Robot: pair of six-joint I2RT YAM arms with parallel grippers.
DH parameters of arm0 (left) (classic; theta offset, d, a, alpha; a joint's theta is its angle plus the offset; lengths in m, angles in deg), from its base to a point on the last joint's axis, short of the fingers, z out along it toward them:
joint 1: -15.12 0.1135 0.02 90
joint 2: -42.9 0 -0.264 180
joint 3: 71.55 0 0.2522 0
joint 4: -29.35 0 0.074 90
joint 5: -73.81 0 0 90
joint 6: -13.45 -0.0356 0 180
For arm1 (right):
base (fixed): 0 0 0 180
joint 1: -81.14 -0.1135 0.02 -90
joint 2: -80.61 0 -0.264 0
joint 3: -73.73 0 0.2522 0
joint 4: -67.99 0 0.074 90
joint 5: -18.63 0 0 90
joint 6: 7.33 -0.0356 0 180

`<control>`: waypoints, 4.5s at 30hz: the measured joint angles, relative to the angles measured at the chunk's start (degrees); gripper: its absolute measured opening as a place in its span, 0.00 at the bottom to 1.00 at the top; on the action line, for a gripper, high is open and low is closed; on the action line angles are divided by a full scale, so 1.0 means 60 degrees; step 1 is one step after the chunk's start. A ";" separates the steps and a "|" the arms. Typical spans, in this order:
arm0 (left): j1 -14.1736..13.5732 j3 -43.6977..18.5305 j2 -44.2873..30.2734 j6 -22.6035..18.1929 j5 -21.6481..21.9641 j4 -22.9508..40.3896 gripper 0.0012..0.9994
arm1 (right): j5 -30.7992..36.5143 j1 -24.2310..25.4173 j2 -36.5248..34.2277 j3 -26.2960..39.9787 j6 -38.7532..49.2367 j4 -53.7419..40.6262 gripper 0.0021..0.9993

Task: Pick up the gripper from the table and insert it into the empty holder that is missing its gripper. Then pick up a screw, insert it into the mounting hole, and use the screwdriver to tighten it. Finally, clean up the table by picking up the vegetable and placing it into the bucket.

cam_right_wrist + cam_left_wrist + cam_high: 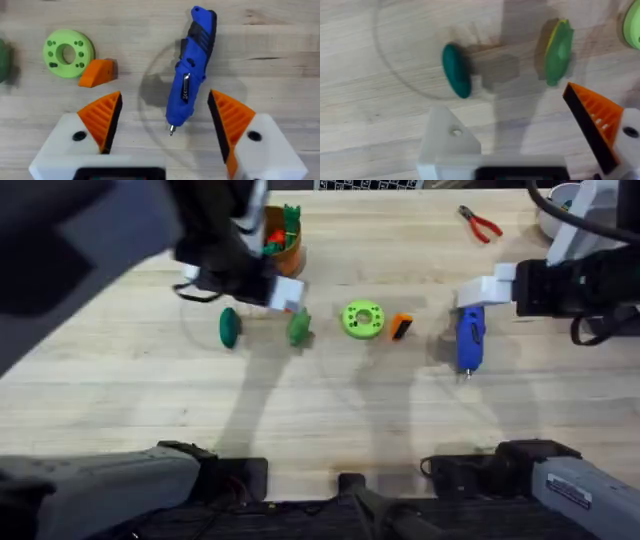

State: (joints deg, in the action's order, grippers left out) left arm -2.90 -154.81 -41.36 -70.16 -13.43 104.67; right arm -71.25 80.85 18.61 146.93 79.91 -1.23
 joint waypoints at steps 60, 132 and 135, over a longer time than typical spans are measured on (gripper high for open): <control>-0.1026 -0.1545 -0.3194 0.1074 -0.1031 -0.0712 0.01 | 0.0000 0.0000 0.0000 0.0015 -0.0038 -0.0015 0.99; 0.0443 -0.2481 -0.0662 0.0290 -0.0051 -0.0079 0.99 | 0.0002 0.0000 0.0000 0.0015 -0.0040 -0.0015 0.99; 0.0376 -0.2481 -0.0610 0.0287 -0.0044 -0.0138 0.99 | 0.0000 0.0000 0.0000 0.0015 -0.0040 -0.0015 0.99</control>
State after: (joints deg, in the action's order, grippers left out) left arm -0.65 -169.69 -45.02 -68.43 -13.69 103.84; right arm -71.25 80.85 18.61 147.02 79.67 -1.32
